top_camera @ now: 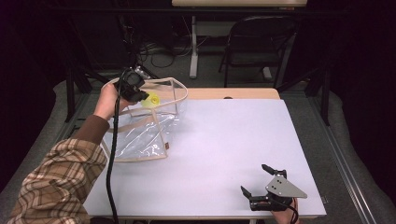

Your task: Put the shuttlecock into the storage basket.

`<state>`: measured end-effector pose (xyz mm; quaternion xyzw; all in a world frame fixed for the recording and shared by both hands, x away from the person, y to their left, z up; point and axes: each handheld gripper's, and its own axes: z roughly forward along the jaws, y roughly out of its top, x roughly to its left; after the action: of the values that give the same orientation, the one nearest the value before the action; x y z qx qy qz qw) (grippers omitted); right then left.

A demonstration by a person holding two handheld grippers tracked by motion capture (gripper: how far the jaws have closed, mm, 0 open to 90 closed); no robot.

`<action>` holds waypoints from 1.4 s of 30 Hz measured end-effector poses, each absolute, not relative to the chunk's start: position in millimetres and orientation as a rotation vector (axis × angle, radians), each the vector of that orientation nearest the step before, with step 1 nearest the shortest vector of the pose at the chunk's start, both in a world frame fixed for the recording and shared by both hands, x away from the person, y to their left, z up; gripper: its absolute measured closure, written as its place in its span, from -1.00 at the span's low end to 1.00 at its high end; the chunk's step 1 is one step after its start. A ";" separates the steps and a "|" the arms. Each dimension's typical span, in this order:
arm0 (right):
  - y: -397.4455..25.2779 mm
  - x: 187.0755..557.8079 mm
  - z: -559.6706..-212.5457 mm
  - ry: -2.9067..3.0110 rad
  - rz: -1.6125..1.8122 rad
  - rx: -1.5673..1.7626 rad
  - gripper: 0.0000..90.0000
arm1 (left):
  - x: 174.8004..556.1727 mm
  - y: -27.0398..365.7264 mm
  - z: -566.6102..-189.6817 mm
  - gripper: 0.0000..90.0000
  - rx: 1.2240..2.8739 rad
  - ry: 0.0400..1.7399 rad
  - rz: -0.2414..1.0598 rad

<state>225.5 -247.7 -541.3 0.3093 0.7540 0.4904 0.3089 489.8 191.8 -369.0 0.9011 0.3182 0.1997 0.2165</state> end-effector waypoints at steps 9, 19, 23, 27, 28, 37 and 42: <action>-247.6 225.7 -541.4 1.990 1.297 0.816 -1.00 | 482.4 201.0 -356.9 0.13 2.353 0.890 0.581; -247.4 226.1 -541.6 1.993 1.295 0.818 -1.00 | 465.1 213.3 -340.4 -0.43 2.220 0.870 0.618; -247.8 225.9 -541.6 1.994 1.295 0.822 -1.00 | 458.4 214.8 -336.3 -0.60 2.171 0.872 0.635; -248.8 226.1 -542.0 1.996 1.294 0.825 -1.00 | 451.3 216.5 -332.5 -0.69 2.132 0.866 0.642; -249.0 226.1 -542.1 1.994 1.295 0.827 -1.00 | 449.0 217.1 -331.0 -0.72 2.120 0.865 0.646; -250.5 224.8 -542.0 1.994 1.298 0.831 -1.00 | 429.1 219.8 -322.6 -0.91 2.047 0.843 0.679; -250.5 224.5 -541.9 1.992 1.298 0.831 -1.00 | 415.2 221.0 -321.9 -0.97 2.017 0.825 0.694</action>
<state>224.5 -250.5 -541.9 0.3142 0.7528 0.4906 0.3064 415.2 221.0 -321.9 0.8027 0.3285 0.2760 0.4142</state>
